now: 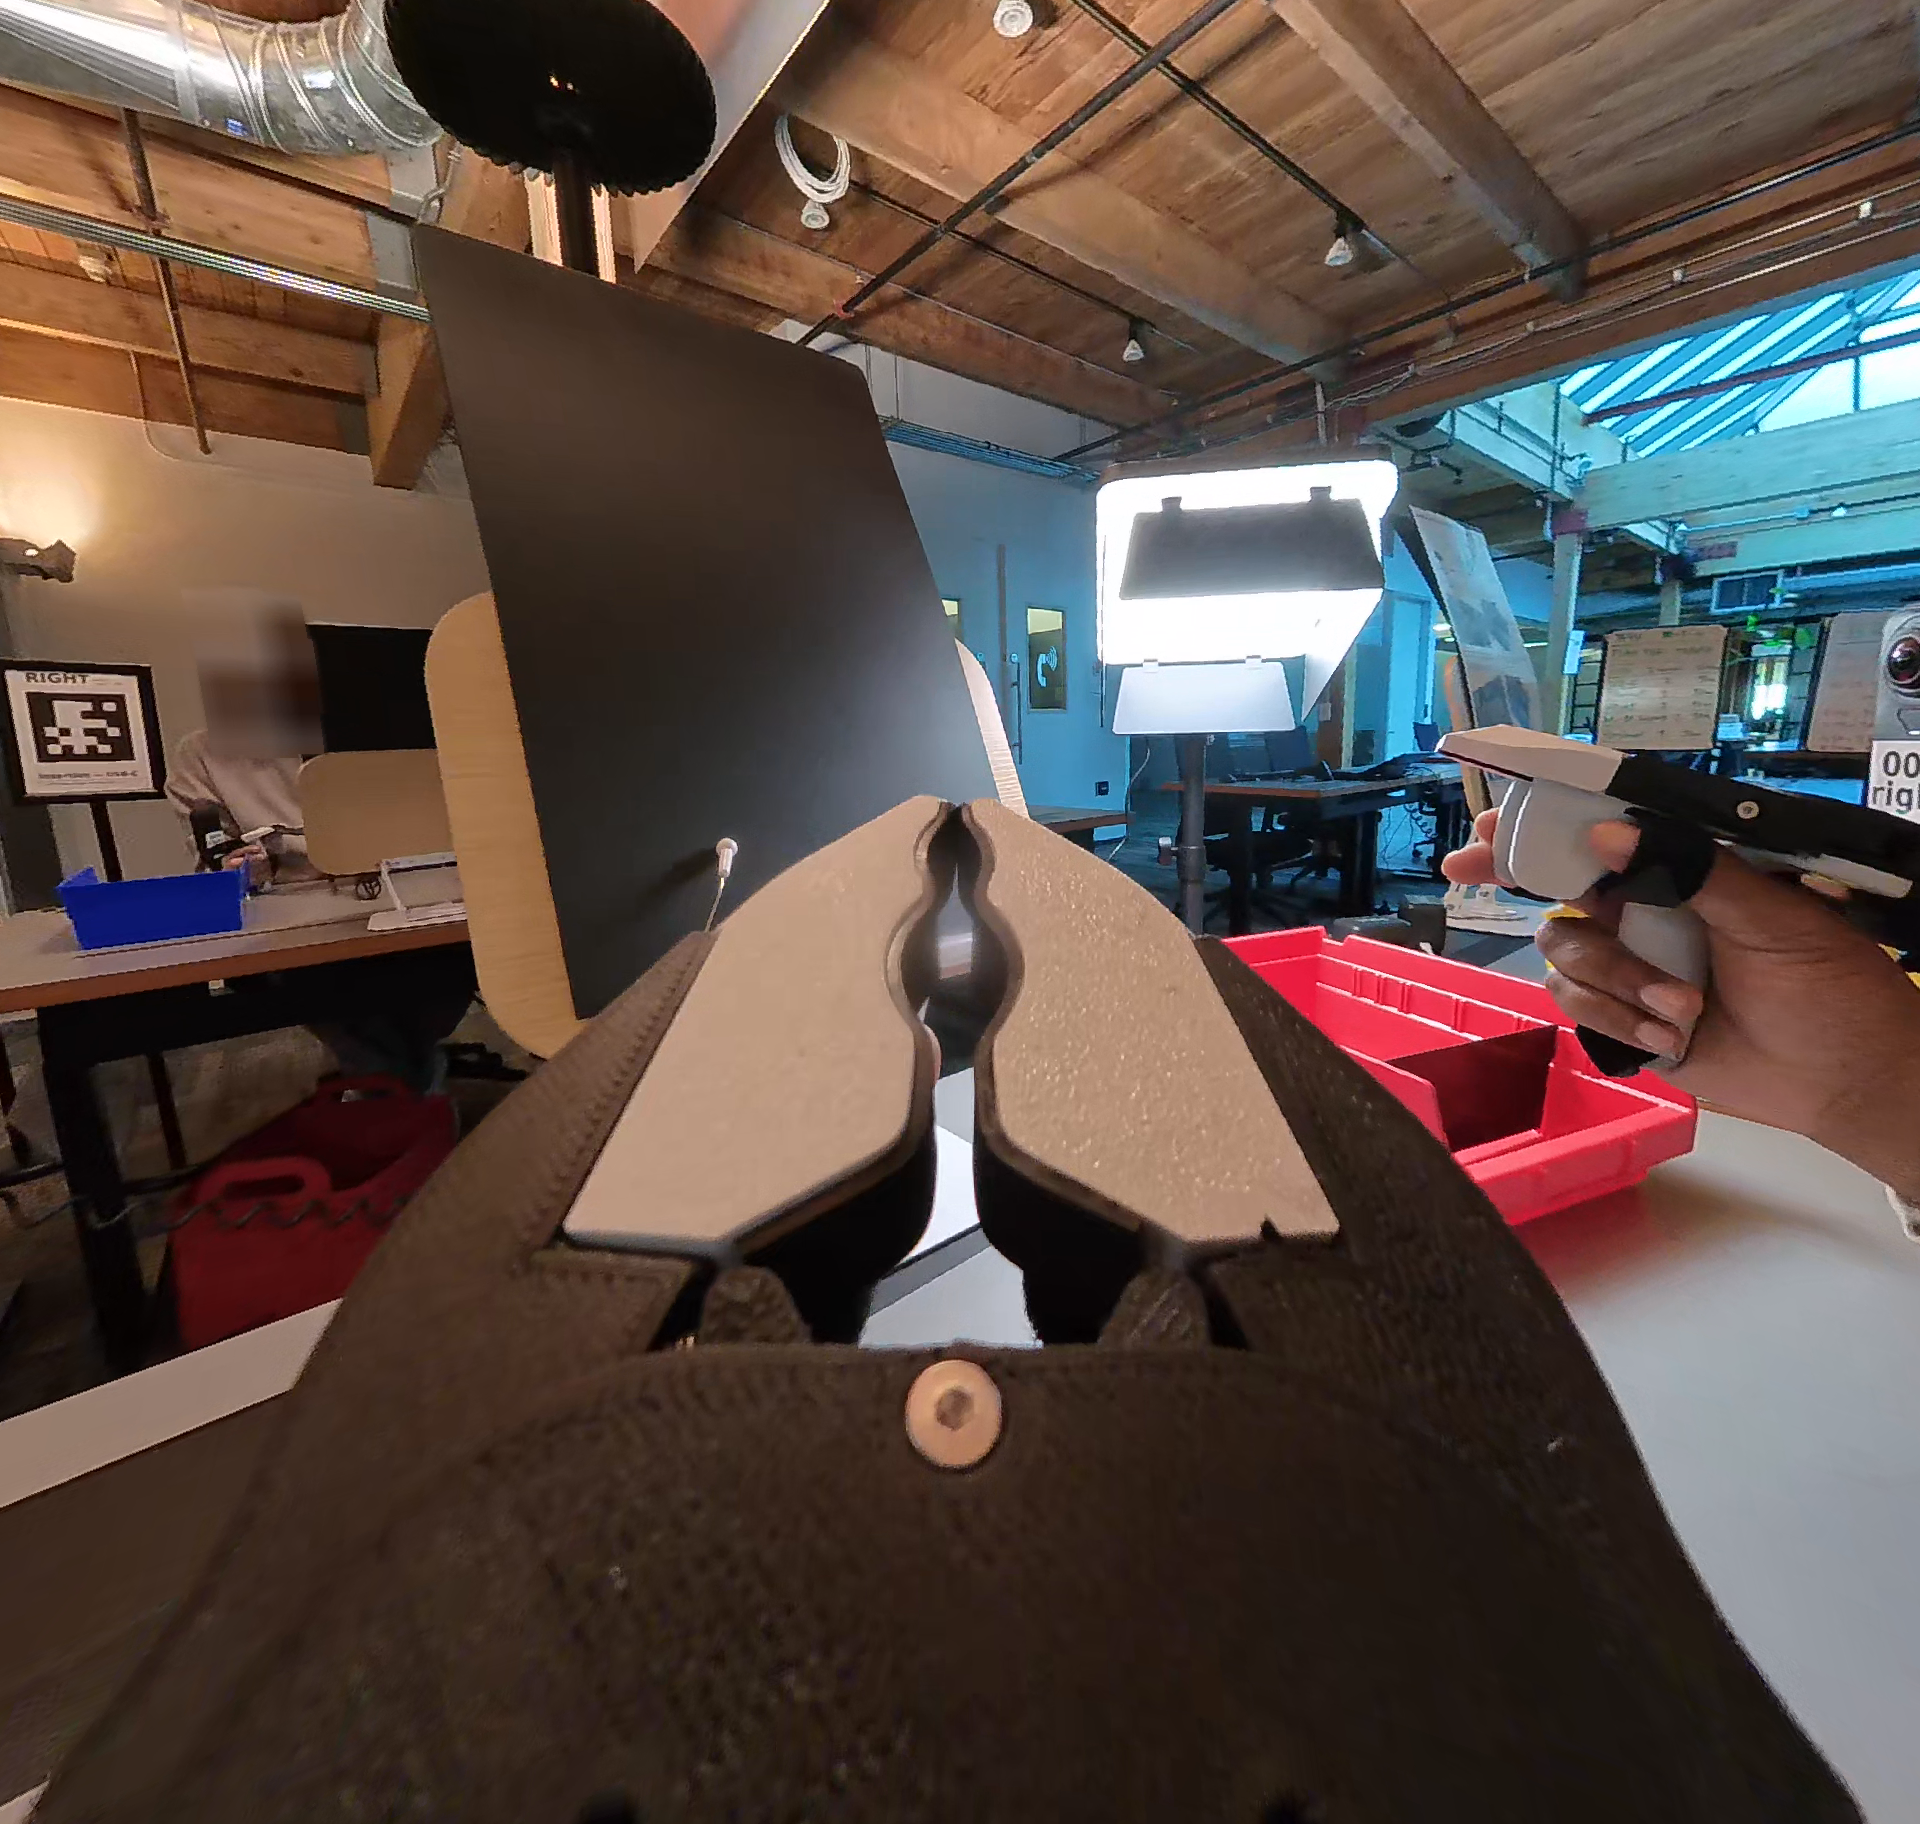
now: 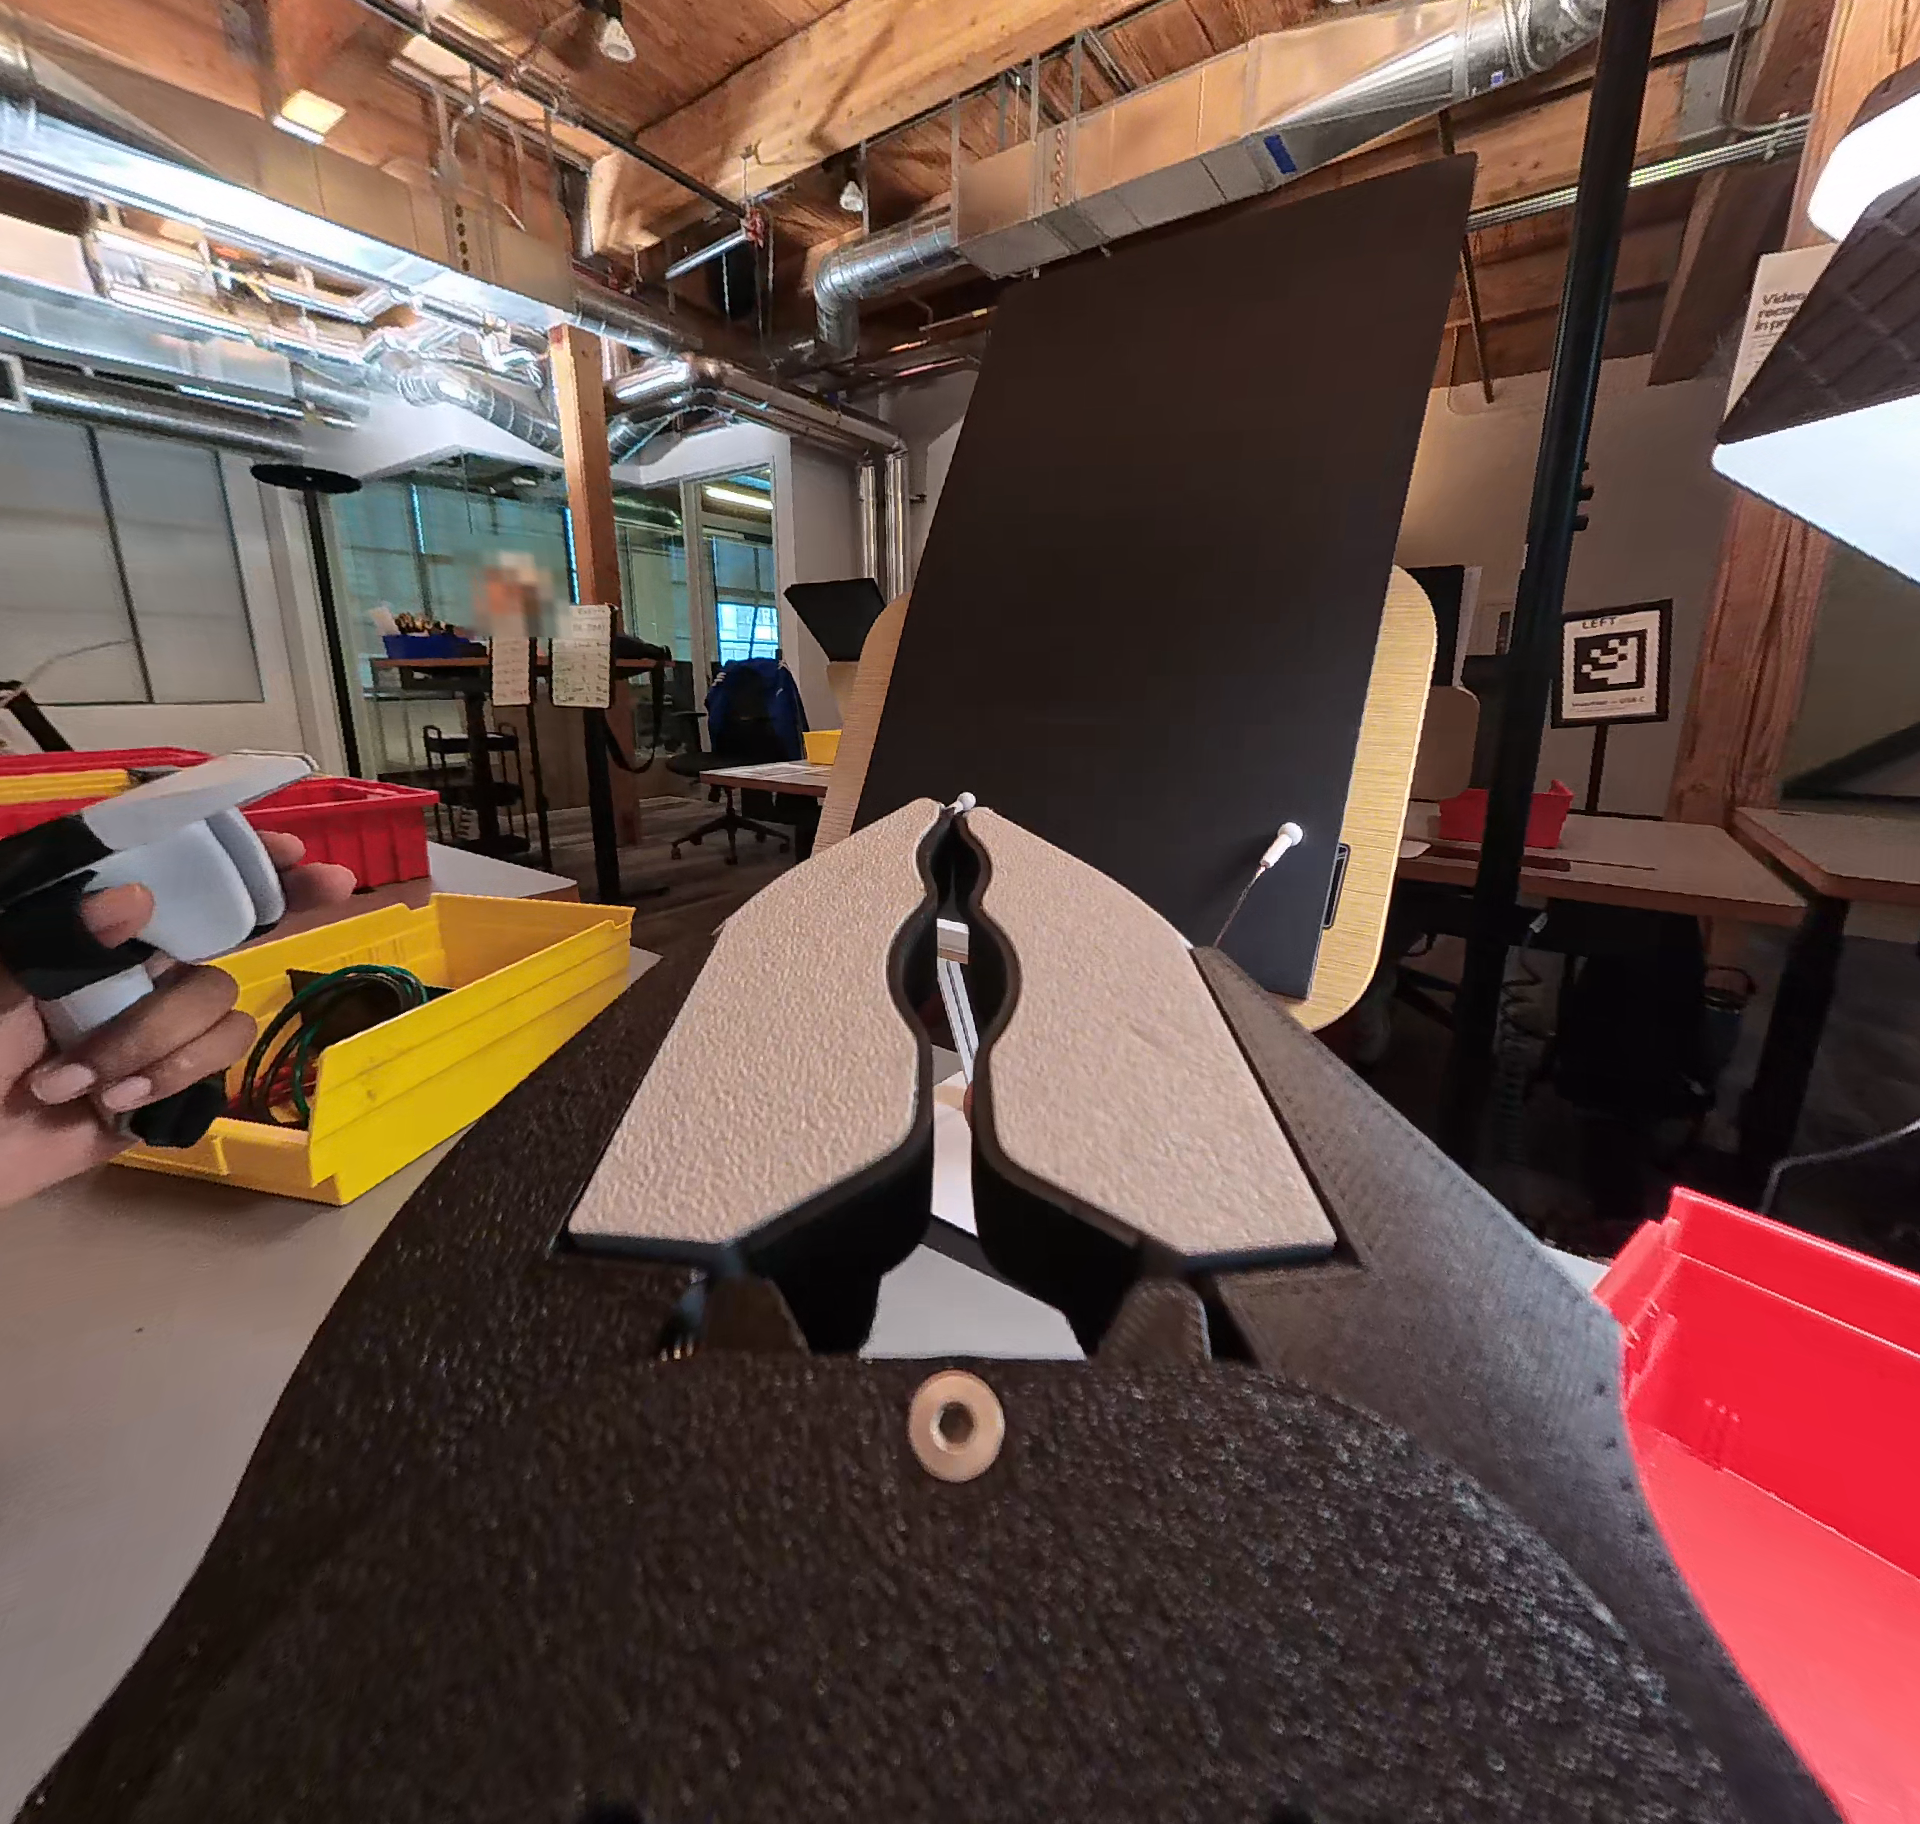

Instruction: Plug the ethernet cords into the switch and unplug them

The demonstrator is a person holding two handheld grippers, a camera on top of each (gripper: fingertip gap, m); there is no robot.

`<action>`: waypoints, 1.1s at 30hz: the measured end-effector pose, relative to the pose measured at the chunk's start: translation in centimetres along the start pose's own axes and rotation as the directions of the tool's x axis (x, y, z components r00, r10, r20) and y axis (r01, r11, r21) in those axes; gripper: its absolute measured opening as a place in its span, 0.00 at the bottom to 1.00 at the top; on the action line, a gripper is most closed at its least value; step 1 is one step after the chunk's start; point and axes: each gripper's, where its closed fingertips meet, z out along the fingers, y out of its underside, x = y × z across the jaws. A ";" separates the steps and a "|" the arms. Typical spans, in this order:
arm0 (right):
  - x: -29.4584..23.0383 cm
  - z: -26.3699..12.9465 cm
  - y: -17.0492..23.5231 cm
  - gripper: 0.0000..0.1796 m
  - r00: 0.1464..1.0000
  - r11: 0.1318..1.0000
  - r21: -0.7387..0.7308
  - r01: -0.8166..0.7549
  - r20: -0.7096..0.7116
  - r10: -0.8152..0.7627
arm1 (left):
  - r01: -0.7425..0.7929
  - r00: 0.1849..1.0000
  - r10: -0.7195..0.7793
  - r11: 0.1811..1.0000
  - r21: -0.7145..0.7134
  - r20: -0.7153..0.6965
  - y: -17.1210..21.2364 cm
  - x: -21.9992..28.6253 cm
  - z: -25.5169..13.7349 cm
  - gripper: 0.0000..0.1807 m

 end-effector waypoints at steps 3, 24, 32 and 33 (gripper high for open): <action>0.0 0.0 0.0 0.00 1.000 1.000 0.004 -0.008 0.004 0.008 | 0.004 1.000 -0.004 1.000 0.004 -0.001 -0.1 0.0 -0.1 0.00; -1.5 1.4 2.6 0.00 0.998 0.979 -0.195 0.066 0.015 -0.065 | -0.067 0.980 0.102 0.978 -0.198 0.171 1.0 -4.5 -0.5 0.00; -0.8 1.0 4.8 0.00 0.994 0.941 -0.321 0.107 0.047 -0.097 | -0.094 0.876 0.260 0.918 -0.385 0.405 -2.3 -16.2 -6.1 0.00; -0.7 0.8 5.0 0.00 0.993 0.937 -0.331 0.115 0.058 -0.101 | -0.108 0.858 0.302 0.897 -0.428 0.415 -2.7 -17.9 -6.8 0.00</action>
